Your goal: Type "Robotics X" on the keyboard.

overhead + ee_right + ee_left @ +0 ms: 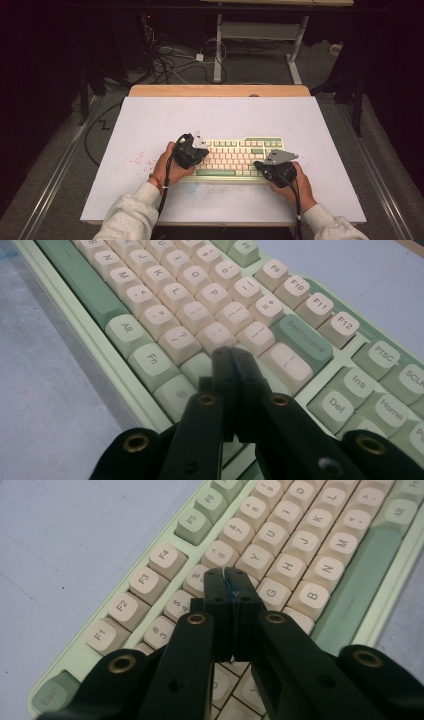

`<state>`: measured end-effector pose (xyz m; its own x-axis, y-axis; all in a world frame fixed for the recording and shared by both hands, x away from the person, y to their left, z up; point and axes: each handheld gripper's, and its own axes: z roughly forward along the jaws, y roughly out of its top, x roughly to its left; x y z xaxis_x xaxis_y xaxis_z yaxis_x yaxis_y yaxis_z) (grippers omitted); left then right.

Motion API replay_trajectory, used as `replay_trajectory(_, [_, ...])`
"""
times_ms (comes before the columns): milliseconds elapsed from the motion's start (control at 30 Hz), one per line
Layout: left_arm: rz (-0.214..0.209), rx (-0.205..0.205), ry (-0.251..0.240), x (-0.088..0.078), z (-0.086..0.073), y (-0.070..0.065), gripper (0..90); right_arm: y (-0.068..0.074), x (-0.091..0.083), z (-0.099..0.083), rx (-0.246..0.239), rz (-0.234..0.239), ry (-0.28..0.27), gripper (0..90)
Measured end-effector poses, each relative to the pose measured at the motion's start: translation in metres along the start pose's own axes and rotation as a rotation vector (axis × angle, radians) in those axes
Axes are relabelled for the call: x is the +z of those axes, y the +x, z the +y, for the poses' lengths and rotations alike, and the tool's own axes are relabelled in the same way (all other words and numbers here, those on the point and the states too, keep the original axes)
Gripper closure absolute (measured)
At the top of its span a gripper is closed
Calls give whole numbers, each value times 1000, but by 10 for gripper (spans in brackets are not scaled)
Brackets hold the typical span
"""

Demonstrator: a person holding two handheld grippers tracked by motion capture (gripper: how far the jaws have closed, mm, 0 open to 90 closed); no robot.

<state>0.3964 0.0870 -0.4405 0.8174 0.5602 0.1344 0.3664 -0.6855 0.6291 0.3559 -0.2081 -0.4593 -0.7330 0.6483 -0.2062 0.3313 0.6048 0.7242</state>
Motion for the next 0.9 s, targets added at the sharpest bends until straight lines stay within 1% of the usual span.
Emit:
replay_trajectory(67, [3,-6,-4,2,0,0,858,0,0,0,-2,1,3,900])
replay_trajectory(100, [4,1,1,3,1,-1,859,0,0,0,-5,1,2,900])
replay_trajectory(167, [10,0,0,3,2,-1,863,0,0,0,-6,2,1,900])
replay_trajectory(233, [9,5,7,5,2,-2,872,0,0,0,-3,0,3,900])
replay_trajectory(333, [1,11,39,11,1,-2,874,1,0,0,-2,-2,4,900])
replay_trajectory(367, [1,6,31,11,1,-2,874,1,0,0,-2,-4,4,900])
replay_trajectory(433, [9,10,35,10,1,-3,874,1,0,0,-9,-6,2,900])
replay_trajectory(467, [13,12,27,9,1,-3,870,1,-1,0,-5,-7,3,900])
replay_trajectory(500, [21,5,-14,2,2,-3,868,1,-1,0,-6,-8,2,900])
replay_trajectory(533, [21,5,-14,2,2,-3,868,2,-1,1,-8,-10,4,900])
replay_trajectory(567, [29,18,-49,-6,3,-4,869,2,-3,1,-12,-13,-2,900])
replay_trajectory(600, [29,18,-49,-6,3,-4,869,1,-6,2,-6,-7,-15,900])
replay_trajectory(633, [35,20,-68,-9,3,-6,870,-1,-9,4,5,-2,-30,900])
replay_trajectory(667, [40,29,-89,-16,2,-7,870,-1,-13,5,8,-8,-43,900])
replay_trajectory(700, [40,29,-89,-16,2,-7,870,-1,-17,7,1,-15,-59,900])
replay_trajectory(767, [43,29,-113,-23,-1,-8,865,0,-25,10,-2,-17,-87,900])
replay_trajectory(800, [43,29,-113,-23,-1,-8,861,1,-29,11,-2,-21,-99,900])
replay_trajectory(833, [45,30,-121,-25,-2,-8,861,1,-29,11,-2,-21,-99,900])
replay_trajectory(900, [55,36,-133,-28,-7,-10,838,2,-37,13,-1,-17,-121,900])
